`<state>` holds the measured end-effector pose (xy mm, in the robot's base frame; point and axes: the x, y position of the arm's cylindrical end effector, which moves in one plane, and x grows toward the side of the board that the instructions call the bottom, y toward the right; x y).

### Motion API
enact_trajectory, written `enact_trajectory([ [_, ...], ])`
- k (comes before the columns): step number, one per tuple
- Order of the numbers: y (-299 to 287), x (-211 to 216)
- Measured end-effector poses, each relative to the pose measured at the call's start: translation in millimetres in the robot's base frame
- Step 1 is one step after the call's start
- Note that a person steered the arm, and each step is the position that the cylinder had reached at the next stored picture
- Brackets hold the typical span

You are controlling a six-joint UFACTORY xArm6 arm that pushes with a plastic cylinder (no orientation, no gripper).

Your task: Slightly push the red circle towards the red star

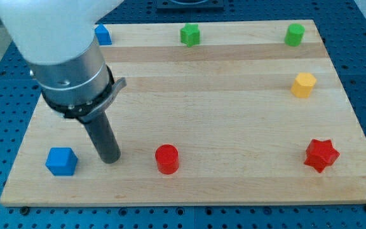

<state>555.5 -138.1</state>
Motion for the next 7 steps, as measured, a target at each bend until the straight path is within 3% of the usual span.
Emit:
enact_trajectory([
  [7,62,15],
])
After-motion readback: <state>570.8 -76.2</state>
